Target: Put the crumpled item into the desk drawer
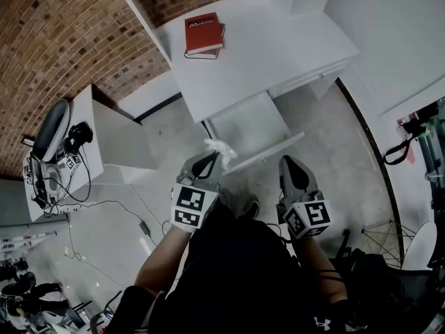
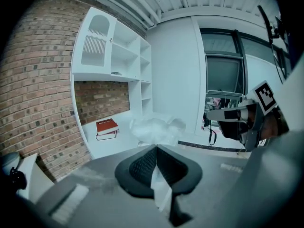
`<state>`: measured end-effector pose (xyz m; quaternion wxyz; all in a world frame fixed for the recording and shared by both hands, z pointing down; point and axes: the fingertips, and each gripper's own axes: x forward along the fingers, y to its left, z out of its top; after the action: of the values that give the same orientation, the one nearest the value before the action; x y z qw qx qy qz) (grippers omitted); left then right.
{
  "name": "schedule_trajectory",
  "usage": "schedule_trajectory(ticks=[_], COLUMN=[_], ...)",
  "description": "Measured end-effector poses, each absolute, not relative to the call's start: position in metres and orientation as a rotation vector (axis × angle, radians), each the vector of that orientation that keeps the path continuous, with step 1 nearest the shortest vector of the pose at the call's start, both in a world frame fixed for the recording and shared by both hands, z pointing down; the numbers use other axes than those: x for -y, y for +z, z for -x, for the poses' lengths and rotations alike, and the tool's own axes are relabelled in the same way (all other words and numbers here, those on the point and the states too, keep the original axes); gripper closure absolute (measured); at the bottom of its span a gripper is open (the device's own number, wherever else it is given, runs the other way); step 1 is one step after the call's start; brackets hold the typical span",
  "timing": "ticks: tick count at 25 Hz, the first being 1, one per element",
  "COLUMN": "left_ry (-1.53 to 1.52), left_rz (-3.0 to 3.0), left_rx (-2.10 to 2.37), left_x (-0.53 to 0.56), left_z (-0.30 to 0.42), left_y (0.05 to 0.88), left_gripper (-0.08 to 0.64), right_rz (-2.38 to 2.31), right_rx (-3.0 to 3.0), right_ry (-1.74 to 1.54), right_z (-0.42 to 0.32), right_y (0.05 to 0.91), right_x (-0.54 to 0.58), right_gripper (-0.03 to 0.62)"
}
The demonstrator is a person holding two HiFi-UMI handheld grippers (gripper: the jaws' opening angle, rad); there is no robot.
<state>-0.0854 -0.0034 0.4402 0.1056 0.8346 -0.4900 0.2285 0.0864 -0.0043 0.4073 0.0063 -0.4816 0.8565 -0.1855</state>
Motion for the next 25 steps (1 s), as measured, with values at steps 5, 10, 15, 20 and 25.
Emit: schedule_trajectory(ticks=[5,10,15,20,25], left_ry=[0.701,0.72,0.741,0.757,0.775], left_rz=[-2.451,-2.459,-2.489,-2.523,-2.553], left_rx=[1.417,1.357,1.257,1.138,1.031], left_x=[0.026,0.054,0.083,0.109,0.137], left_z=[0.088,0.09,0.09,0.091,0.088], left_y=[0.454,0.474,0.493,0.511,0.531], left_gripper=[0.556,0.556,0.555,0.556,0.556], right_rz=[1.55,1.645,1.741,1.826,1.933], right_rx=[-2.672,-2.633,-2.603,-2.572,-2.52], right_ry=[-0.599,-0.605,-0.615,-0.63,-0.658], right_z=[-0.089,-0.096,-0.091,-0.076,-0.071], right_y=[0.417,0.423,0.429,0.432,0.44], right_x=[0.015,0.033,0.056,0.076,0.088], right_gripper=[0.589,0.59,0.589,0.589,0.589])
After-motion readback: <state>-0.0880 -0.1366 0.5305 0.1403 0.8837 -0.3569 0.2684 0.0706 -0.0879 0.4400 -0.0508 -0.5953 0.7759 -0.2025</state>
